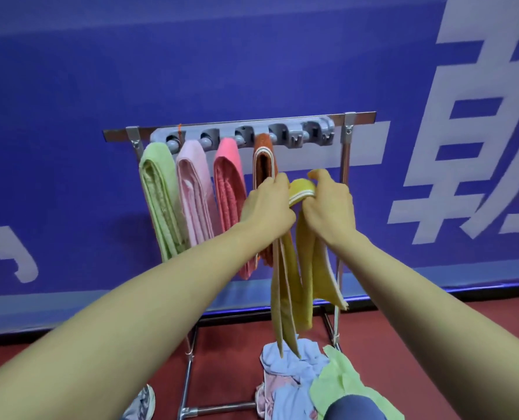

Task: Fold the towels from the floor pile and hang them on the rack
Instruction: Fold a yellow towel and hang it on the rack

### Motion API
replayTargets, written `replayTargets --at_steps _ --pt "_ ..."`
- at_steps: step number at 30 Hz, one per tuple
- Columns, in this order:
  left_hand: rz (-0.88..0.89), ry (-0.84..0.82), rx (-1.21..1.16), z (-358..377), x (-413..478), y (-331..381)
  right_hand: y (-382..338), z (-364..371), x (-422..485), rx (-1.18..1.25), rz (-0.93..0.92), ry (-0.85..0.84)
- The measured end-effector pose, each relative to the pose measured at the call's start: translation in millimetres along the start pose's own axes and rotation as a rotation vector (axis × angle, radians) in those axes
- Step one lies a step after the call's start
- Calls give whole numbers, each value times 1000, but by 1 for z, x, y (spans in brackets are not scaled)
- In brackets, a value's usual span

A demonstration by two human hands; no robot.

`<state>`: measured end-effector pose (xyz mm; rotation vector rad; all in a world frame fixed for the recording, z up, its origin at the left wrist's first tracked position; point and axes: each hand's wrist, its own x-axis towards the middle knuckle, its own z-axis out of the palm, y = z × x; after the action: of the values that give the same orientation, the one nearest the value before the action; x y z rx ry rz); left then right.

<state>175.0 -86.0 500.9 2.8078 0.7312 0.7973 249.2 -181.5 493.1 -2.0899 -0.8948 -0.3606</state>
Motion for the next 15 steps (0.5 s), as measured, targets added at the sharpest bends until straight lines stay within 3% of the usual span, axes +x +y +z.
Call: replayTargets --at_steps 3,9,15 --pt "-33 -22 -47 11 9 1 11 3 10 -106 -51 42" --pt "-17 -20 11 23 27 2 30 21 28 -254 -84 -43" --pt "-5 232 -143 3 77 6 15 11 83 -212 -222 114"
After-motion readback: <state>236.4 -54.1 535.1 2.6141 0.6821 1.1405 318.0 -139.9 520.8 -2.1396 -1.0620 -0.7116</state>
